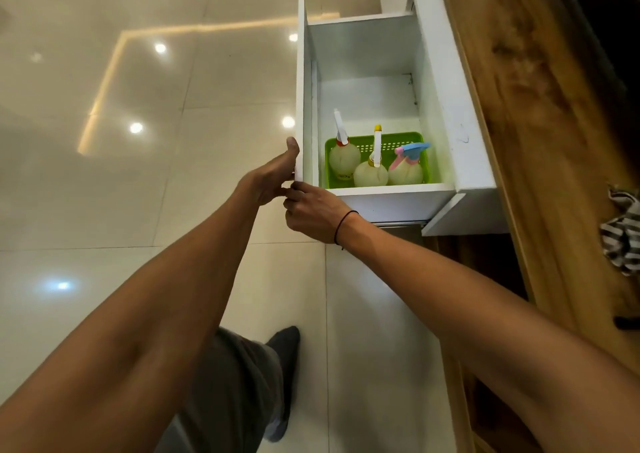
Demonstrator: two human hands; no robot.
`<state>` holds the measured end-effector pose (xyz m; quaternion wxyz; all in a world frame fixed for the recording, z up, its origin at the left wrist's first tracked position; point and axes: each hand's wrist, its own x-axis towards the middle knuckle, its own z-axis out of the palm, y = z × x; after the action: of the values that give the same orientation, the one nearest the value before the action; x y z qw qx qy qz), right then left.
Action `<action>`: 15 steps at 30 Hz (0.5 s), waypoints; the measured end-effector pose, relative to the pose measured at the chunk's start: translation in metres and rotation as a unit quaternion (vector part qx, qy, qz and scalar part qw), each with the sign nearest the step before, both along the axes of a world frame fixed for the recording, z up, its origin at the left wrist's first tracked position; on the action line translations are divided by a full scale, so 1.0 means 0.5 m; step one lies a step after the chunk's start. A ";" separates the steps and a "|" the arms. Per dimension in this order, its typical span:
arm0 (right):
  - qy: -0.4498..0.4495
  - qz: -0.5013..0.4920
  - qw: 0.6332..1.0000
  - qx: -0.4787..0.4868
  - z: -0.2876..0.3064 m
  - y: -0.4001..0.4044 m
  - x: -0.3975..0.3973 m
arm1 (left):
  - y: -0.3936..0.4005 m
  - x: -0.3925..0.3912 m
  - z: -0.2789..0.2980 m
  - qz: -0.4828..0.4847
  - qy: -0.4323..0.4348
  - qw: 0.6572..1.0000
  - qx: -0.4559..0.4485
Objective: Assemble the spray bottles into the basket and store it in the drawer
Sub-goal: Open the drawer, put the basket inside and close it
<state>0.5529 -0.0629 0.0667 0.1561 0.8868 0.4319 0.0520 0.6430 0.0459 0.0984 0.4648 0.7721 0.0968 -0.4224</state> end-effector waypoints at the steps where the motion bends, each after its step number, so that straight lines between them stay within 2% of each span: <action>1: 0.002 -0.009 1.000 0.003 0.003 -0.010 -0.004 | -0.014 -0.006 -0.002 0.004 -0.005 1.000 -0.009; 7: -0.005 -0.059 0.998 -0.006 0.013 -0.082 -0.044 | -0.106 -0.062 -0.008 0.015 -0.010 0.999 -0.042; 10: -0.010 -0.084 0.996 -0.033 0.012 -0.117 -0.060 | -0.147 -0.088 -0.001 0.001 -0.014 0.999 -0.041; 15: -0.017 -0.105 0.993 -0.059 0.022 -0.170 -0.081 | -0.169 -0.133 0.009 -0.026 -0.011 0.996 -0.089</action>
<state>0.5126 -0.1478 0.0776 0.2199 0.9154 0.3362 0.0249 0.5766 -0.0386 0.1028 0.5214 0.7345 0.0341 -0.4329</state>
